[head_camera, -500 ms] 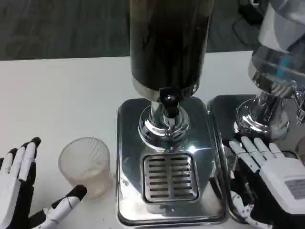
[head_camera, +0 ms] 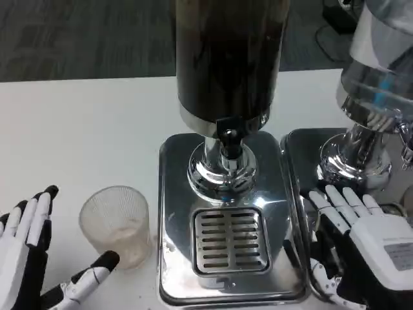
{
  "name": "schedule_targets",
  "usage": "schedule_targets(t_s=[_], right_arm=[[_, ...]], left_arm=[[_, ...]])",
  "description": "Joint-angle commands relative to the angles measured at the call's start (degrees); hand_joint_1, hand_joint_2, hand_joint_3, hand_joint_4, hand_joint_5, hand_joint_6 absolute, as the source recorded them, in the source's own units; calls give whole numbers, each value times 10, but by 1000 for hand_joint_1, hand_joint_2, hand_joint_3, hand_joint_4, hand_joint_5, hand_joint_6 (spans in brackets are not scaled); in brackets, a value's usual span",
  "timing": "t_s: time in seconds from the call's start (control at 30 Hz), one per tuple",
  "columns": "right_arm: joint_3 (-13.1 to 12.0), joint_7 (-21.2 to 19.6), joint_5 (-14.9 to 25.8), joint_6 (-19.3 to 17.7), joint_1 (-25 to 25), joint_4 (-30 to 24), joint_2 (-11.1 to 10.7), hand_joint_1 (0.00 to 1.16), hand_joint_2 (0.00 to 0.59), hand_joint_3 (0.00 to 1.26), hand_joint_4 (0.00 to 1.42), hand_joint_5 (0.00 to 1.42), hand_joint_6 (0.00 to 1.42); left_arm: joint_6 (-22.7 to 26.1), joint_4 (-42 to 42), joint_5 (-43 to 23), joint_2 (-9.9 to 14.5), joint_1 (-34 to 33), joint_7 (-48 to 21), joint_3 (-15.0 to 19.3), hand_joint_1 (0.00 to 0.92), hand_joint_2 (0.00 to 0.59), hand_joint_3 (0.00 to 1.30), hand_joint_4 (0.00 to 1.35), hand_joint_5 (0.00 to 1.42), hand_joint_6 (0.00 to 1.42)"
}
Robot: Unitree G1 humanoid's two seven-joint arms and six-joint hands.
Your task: Grasp the cup under the faucet to collect the drink, then remove the cup.
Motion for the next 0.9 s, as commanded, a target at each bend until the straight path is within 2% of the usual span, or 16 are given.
schedule_targets(t_s=[0.03, 0.17, 0.3, 0.53, 0.7, 0.9], right_arm=[[6, 1, -6, 11, -6, -5, 11, 489, 586, 74, 0, 0, 0], [15, 0, -16, 28, -8, -13, 31, 487, 586, 74, 0, 0, 0], [18, -5, -21, 37, 0, -12, 39, 486, 586, 74, 0, 0, 0], [23, -12, -26, 51, 6, -15, 55, 483, 586, 76, 0, 0, 0], [26, -13, -32, 55, 4, -15, 62, 481, 586, 83, 0, 0, 0], [32, -12, -30, 59, -3, -10, 67, 480, 586, 85, 0, 0, 0]], left_arm=[[-16, 17, -1, 6, -8, 27, 9, 0, 63, 0, 0, 0, 0], [-27, 40, -6, 10, -23, 47, 19, 0, 45, 0, 0, 0, 0], [-59, 67, -30, 14, -42, 62, 25, 0, 30, 0, 0, 0, 0], [-164, 169, -115, 14, -81, 80, 28, 0, 9, 0, 0, 36, 0], [-232, 242, -166, 16, -106, 66, 27, 0, 0, 0, 0, 62, 0], [-303, 315, -185, 25, -133, 61, 14, 0, 0, 0, 0, 54, 0]])
